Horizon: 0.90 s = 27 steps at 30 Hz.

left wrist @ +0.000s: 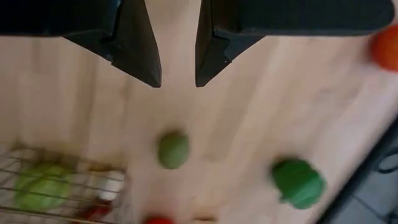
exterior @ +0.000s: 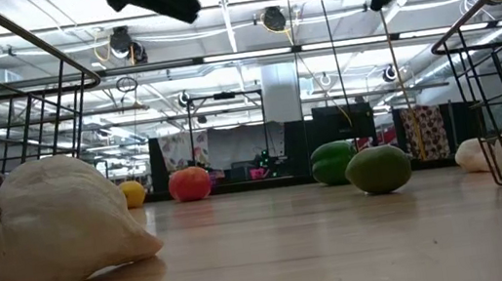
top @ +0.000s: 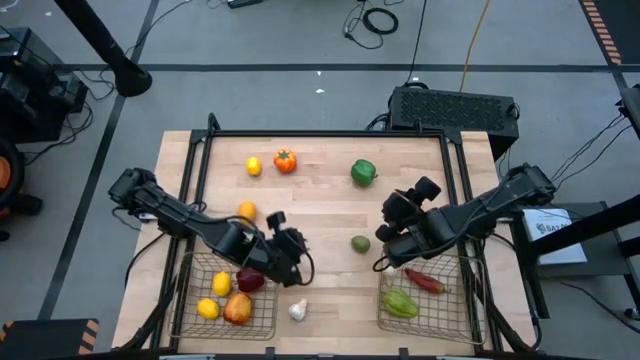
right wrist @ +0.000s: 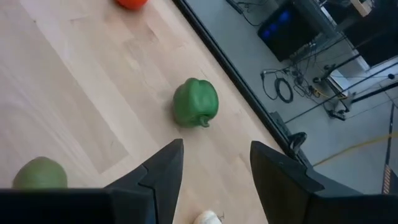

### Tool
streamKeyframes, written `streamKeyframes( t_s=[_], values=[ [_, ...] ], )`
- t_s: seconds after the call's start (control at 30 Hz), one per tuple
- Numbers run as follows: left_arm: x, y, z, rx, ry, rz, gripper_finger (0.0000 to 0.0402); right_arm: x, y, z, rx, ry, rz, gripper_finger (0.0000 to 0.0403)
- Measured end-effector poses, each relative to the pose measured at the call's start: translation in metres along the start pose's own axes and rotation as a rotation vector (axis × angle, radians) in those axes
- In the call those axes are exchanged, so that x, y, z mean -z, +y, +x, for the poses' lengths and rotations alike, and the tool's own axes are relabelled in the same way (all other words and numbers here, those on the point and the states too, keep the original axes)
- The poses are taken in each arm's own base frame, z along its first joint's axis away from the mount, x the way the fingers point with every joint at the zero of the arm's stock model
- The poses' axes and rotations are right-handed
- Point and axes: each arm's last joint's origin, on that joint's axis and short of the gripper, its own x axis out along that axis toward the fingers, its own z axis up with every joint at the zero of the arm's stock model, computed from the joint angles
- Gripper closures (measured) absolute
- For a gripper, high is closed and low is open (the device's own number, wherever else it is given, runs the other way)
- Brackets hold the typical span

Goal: Sort produce into baskets

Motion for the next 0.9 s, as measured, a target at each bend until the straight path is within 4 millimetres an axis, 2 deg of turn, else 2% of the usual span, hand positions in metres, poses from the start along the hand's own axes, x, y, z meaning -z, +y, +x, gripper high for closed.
streamKeyframes(
  t_s=[0.13, 0.37, 0.43, 0.6, 0.73, 0.9],
  values=[
    [0.005, -0.022, 0.012, 0.054, -0.033, -0.001, 0.0294, 0.000, 0.000, 0.001, 0.002, 0.001, 0.003, 0.0225],
    [0.028, -0.058, 0.022, 0.194, 0.040, 0.072, 0.0294, -0.001, 0.000, 0.001, -0.002, -0.003, 0.006, 0.0225],
    [0.031, -0.065, 0.021, 0.218, 0.065, 0.086, 0.0294, -0.001, 0.002, 0.001, -0.009, -0.007, 0.000, 0.0225],
    [0.024, -0.081, 0.017, 0.339, 0.090, 0.084, 0.0294, -0.002, 0.003, 0.001, -0.015, -0.016, -0.031, 0.0225],
    [0.018, -0.090, 0.021, 0.345, 0.097, 0.085, 0.0294, -0.003, 0.002, 0.002, -0.013, -0.018, -0.037, 0.0225],
    [0.026, -0.096, 0.035, 0.297, 0.142, 0.097, 0.0294, -0.003, 0.002, 0.002, -0.013, -0.018, -0.037, 0.0225]
  ],
)
